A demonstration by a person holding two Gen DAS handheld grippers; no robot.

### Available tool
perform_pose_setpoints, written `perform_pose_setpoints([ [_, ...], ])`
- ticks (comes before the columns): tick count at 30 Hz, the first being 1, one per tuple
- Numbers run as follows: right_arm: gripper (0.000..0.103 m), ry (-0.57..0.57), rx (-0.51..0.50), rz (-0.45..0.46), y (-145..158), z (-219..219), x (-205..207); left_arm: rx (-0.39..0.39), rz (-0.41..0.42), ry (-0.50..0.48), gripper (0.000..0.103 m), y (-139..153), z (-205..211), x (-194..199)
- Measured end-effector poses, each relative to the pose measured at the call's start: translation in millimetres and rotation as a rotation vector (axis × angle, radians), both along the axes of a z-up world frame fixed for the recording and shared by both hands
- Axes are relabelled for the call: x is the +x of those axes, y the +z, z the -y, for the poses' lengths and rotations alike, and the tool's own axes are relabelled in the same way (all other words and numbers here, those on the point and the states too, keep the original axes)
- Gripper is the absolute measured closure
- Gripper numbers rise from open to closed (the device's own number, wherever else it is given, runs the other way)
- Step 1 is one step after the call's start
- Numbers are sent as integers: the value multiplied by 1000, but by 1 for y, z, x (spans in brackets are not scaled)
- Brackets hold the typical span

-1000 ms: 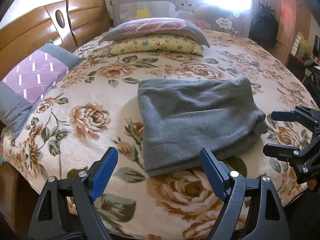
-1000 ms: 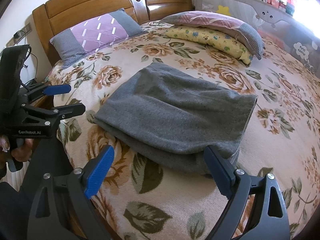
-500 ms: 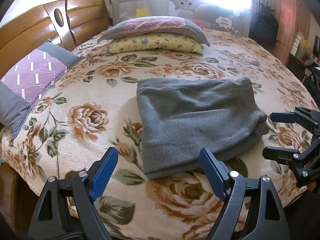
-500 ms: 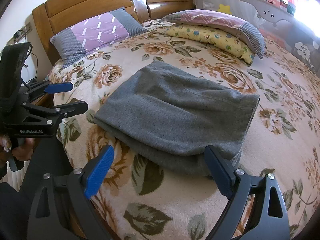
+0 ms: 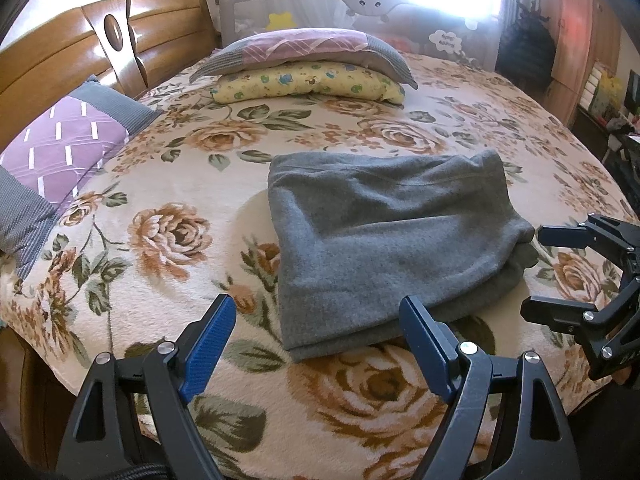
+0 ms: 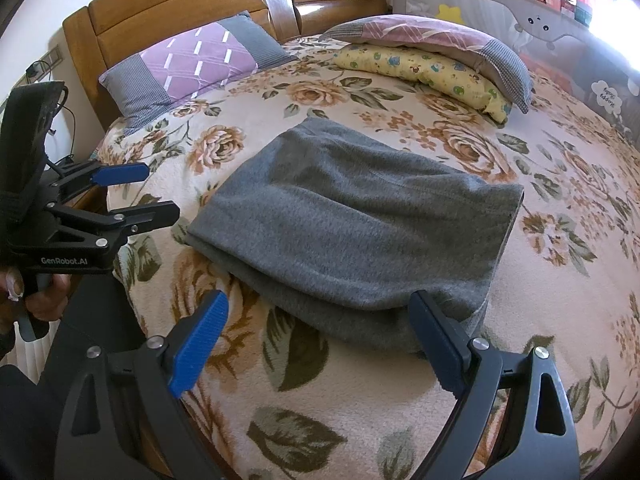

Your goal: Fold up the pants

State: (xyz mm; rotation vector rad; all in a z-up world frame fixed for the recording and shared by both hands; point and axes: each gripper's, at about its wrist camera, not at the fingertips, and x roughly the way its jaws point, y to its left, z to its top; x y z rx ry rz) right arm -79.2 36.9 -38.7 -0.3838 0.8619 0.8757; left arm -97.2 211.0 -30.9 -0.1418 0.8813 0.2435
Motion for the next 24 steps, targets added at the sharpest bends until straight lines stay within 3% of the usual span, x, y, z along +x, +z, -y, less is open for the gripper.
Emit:
perform_pose_setpoints([
  [24,11,-14,38,-32,-3,2,10,15,-29,-12,19,1,5,15],
])
